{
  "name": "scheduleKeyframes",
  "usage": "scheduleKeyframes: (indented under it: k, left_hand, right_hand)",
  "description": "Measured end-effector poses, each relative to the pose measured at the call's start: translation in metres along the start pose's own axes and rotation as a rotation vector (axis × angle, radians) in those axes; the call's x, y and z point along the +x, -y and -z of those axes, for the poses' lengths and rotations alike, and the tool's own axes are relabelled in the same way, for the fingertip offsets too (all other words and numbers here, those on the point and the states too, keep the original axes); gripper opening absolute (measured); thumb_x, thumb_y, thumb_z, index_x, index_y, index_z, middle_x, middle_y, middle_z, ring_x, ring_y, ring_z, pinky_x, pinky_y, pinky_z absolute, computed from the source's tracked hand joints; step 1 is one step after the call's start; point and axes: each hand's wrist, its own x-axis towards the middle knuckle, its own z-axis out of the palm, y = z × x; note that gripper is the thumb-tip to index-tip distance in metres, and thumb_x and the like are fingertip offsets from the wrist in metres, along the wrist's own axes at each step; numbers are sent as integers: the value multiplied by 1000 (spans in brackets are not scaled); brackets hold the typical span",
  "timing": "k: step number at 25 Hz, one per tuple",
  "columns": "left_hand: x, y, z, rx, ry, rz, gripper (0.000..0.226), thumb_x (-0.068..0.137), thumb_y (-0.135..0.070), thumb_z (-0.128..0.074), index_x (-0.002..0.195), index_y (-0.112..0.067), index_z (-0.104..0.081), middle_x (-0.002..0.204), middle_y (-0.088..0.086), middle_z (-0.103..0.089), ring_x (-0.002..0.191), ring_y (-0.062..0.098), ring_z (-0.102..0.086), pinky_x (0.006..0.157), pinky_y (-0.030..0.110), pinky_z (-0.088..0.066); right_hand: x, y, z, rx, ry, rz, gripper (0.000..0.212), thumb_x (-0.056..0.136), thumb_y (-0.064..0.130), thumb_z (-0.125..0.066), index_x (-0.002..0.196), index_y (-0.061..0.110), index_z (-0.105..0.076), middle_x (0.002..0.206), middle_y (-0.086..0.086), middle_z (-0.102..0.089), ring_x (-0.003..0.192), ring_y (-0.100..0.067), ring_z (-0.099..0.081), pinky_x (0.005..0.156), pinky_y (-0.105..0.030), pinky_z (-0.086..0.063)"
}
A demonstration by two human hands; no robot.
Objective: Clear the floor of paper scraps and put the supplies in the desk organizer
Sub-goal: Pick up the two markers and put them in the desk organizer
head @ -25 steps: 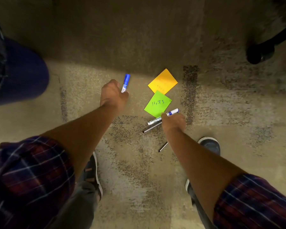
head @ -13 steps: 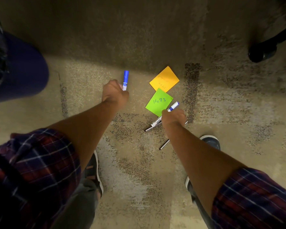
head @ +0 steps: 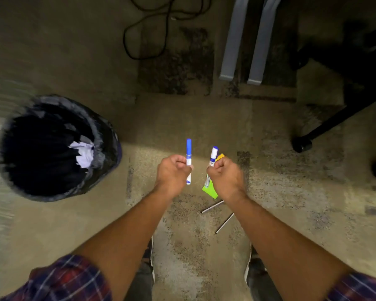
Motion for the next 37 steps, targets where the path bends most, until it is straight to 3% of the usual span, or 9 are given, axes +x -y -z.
scheduleKeyframes:
  k: [3,7,11,13,17,24,28,32,37]
  left_hand:
    - [-34,-59,32,-50,-20,-82,12,87,-8,-80,92,-13,-71,80,5,-73,65,16,-65,63,29,-56]
    - [-86,-137,78,-60,-38,-235,18,84,-6,-81,86,-21,-70,74,-5,-75,61,4,-65,60,24,-57]
    - [-142,-207,134,-38,-65,-358,24,81,-5,-82,82,-26,-71,77,-15,-78,66,4,-70,59,20,-58]
    - [-172,-244,168,-19,-59,-396,22,80,-8,-84,82,-26,-72,77,-14,-78,68,9,-73,59,20,-58]
    - [-223,-302,241,81,-57,-494,17,80,-21,-87,89,-25,-74,78,-11,-78,71,-1,-73,69,28,-64]
    - [-292,-374,338,182,6,-635,18,86,-35,-82,97,-38,-68,90,-15,-73,83,0,-70,62,9,-51]
    - [-309,-412,357,189,18,-689,18,88,-35,-81,100,-38,-68,94,-16,-72,88,0,-70,68,11,-52]
    - [-306,-456,350,142,19,-714,19,87,-34,-81,96,-38,-66,98,-16,-73,94,4,-71,81,20,-59]
    - [-274,-521,313,123,24,-761,34,89,-23,-79,115,-31,-59,101,-15,-70,88,5,-71,76,14,-57]
  right_hand:
    - [-30,66,33,82,-6,129,24,82,24,-76,70,21,-55,59,10,-61,52,8,-56,51,-5,-39]
    - [-74,145,84,158,-41,268,24,81,26,-78,70,20,-58,59,7,-66,53,3,-58,50,-8,-41]
    - [-128,222,130,175,-83,355,23,80,28,-79,69,23,-60,72,23,-70,58,2,-63,51,-8,-42]
    - [-162,266,154,174,-123,389,23,80,27,-80,69,25,-61,72,24,-70,60,3,-64,52,-8,-42]
    - [-235,348,185,195,-187,427,19,84,35,-78,73,29,-64,76,24,-70,66,2,-66,54,-10,-46]
    - [-334,443,213,208,-272,449,14,89,45,-74,86,36,-63,79,13,-69,79,9,-65,52,-9,-47]
    - [-356,478,235,220,-277,461,13,90,46,-72,89,38,-62,85,14,-69,77,5,-68,53,-9,-49]
    - [-344,497,262,258,-305,486,13,91,41,-73,88,35,-62,84,12,-69,84,14,-64,57,-4,-49]
    - [-289,526,302,278,-346,480,11,91,38,-73,90,32,-64,85,13,-69,78,-3,-68,63,-9,-47]
